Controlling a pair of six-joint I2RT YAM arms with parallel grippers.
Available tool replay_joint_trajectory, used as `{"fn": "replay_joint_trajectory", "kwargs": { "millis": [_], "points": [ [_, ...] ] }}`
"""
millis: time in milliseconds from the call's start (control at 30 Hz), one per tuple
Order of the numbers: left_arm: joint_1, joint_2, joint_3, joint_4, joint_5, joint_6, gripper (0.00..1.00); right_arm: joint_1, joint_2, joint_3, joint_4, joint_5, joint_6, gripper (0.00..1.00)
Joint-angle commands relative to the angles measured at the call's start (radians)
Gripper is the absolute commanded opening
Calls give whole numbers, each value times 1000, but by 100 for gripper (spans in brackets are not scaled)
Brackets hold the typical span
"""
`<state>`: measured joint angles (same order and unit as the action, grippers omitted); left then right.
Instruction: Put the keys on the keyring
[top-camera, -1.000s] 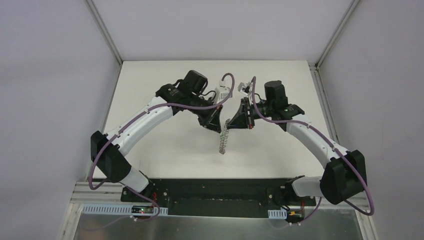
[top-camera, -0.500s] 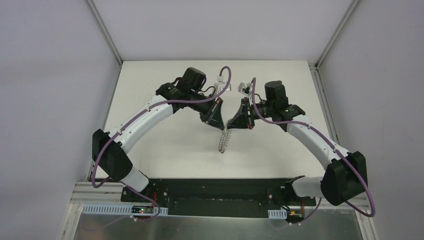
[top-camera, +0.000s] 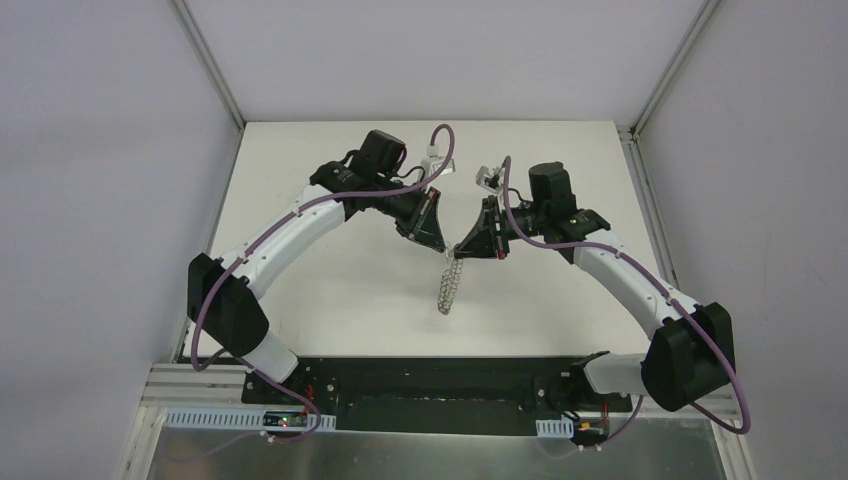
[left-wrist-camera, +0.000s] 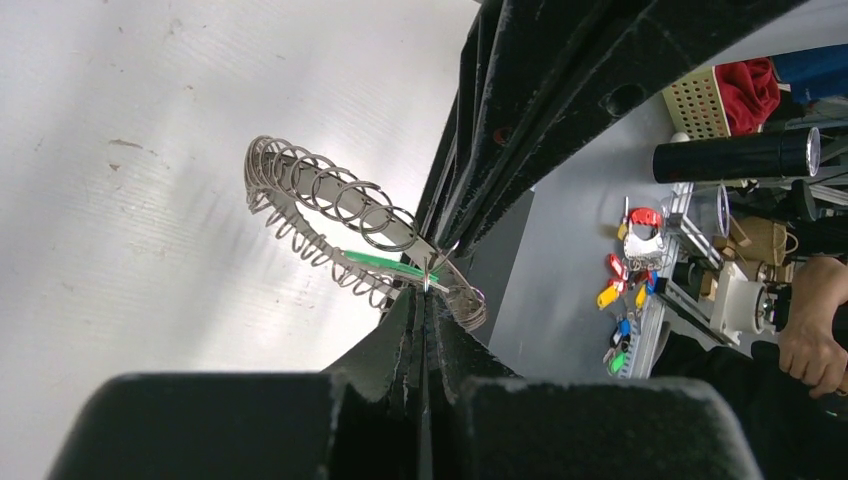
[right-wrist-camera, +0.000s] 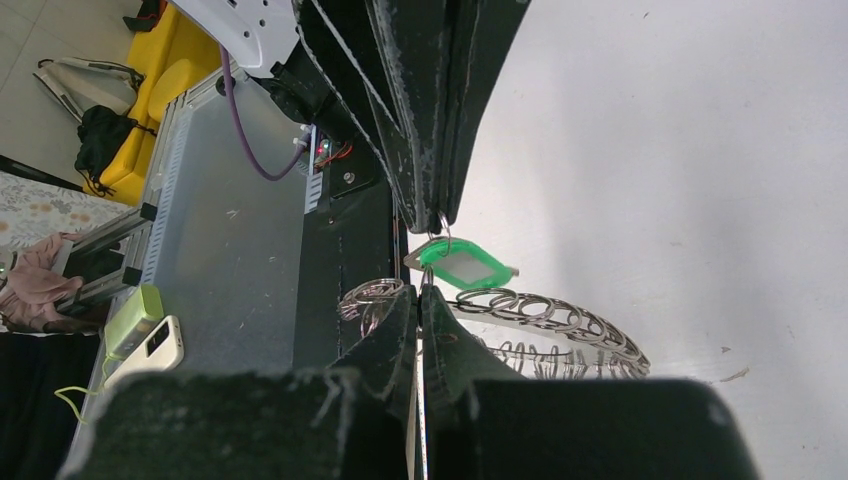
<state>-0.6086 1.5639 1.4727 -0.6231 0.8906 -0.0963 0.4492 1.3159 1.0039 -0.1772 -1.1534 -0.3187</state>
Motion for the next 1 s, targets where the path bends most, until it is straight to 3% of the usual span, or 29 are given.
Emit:
{"fn": "replay_joint_trajectory", "kwargs": {
  "millis": [0,967],
  "points": [
    [1,13,18,12,50,-15,0,4,-33,7,19,-20,-19,0],
    [-8,-10,-22,33,58,14,0,6,-35,4,25,-20,-13,0]
  ]
}}
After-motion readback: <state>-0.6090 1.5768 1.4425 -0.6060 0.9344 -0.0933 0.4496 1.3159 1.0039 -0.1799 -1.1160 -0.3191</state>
